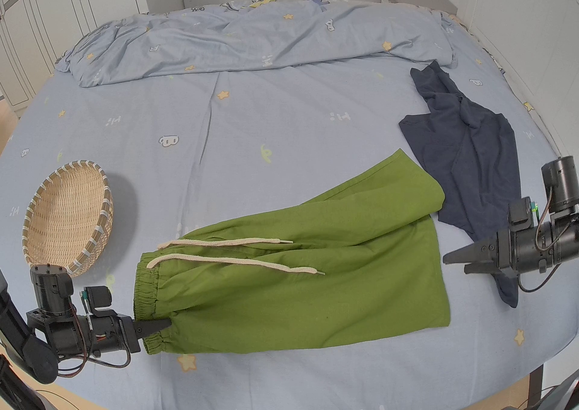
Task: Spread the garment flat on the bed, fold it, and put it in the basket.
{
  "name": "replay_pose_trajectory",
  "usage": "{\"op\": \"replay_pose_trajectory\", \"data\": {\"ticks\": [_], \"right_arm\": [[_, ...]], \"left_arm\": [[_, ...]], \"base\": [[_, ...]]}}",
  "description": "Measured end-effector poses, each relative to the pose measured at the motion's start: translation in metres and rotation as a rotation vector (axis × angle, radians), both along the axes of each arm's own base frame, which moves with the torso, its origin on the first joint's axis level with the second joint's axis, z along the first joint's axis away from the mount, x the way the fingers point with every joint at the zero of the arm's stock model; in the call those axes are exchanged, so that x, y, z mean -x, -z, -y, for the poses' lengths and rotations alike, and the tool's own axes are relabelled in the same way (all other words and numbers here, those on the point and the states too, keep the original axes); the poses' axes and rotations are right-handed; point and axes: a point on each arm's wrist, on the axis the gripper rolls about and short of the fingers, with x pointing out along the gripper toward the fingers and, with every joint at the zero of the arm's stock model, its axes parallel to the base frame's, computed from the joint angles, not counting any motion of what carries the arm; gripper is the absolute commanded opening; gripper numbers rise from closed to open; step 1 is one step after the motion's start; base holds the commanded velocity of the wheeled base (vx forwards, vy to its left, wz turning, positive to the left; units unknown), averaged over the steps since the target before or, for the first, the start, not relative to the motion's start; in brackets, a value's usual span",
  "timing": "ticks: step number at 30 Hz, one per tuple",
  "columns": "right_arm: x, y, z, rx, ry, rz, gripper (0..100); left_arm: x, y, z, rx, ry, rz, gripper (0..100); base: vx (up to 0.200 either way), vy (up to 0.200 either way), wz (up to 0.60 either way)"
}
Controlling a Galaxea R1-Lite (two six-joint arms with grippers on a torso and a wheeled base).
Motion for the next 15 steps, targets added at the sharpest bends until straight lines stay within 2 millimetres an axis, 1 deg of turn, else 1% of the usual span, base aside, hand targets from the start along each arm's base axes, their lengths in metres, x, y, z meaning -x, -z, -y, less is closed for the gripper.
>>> {"op": "replay_pose_trajectory", "data": {"ticks": [3, 9, 12, 15], "right_arm": [[-0.003, 0.019, 0.008, 0.0, -0.018, -0.052, 100], [-0.007, 0.05, 0.019, -0.073, -0.088, -0.138, 100], [-0.011, 0.063, 0.021, -0.077, -0.085, -0.182, 100], [-0.017, 0.075, 0.022, -0.078, -0.085, -0.187, 100]], "left_arm": [[-0.001, -0.001, -0.002, 0.003, -0.006, 0.004, 0], [-0.004, -0.002, -0.003, 0.004, -0.014, 0.013, 0], [-0.006, -0.002, -0.004, 0.003, -0.017, 0.016, 0], [-0.007, -0.002, -0.004, 0.002, -0.018, 0.017, 0]], "base": [[0.0, 0.0, 0.0], [0.0, 0.0, 0.0], [0.0, 0.0, 0.0], [0.0, 0.0, 0.0]]}}
